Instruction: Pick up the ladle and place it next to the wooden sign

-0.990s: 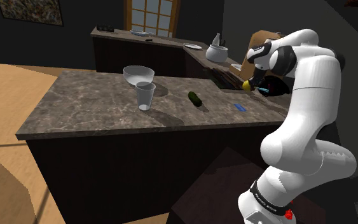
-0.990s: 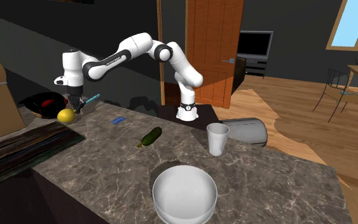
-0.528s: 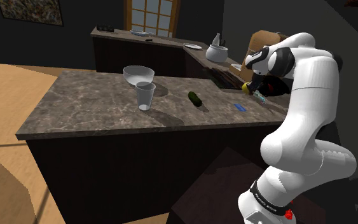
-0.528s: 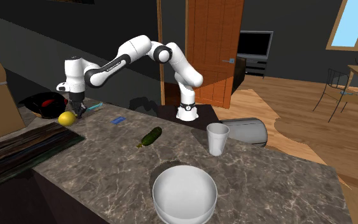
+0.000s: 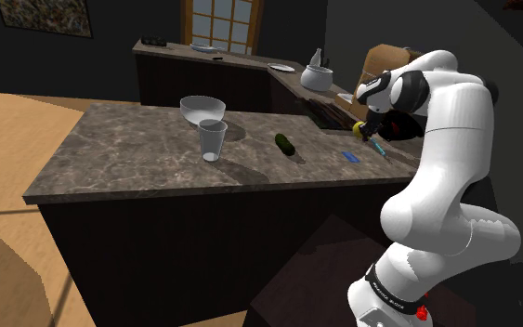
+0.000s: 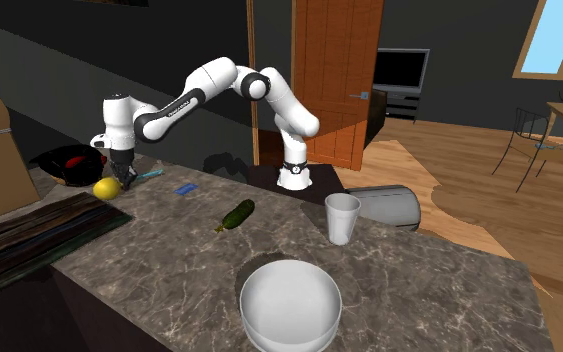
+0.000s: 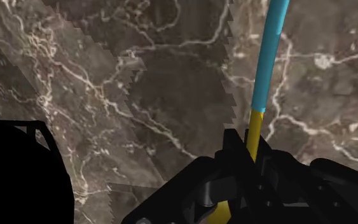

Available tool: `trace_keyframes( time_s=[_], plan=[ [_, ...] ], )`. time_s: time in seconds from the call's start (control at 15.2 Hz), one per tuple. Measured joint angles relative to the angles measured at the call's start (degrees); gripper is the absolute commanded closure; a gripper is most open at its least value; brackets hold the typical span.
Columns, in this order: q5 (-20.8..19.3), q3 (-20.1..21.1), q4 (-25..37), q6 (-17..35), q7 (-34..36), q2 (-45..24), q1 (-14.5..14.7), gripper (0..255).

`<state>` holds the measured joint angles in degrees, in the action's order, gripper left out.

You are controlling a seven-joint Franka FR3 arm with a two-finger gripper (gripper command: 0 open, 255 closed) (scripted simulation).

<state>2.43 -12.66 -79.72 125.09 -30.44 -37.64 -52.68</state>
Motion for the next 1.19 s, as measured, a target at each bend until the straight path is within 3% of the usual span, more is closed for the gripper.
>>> trace_keyframes(
  time_s=[0.07,0.46,0.86,1.19],
  plan=[
    [0.01,0.01,0.08,-0.01,-0.01,-0.07,-0.01,0],
    [0.05,0.13,0.15,0.06,-0.01,-0.11,0.09,0],
    [-0.60,-0.26,0.80,-4.42,0.30,3.80,0.79,0],
    [-0.63,-0.26,0.96,-4.73,0.35,3.88,0.84,0]
  ],
)
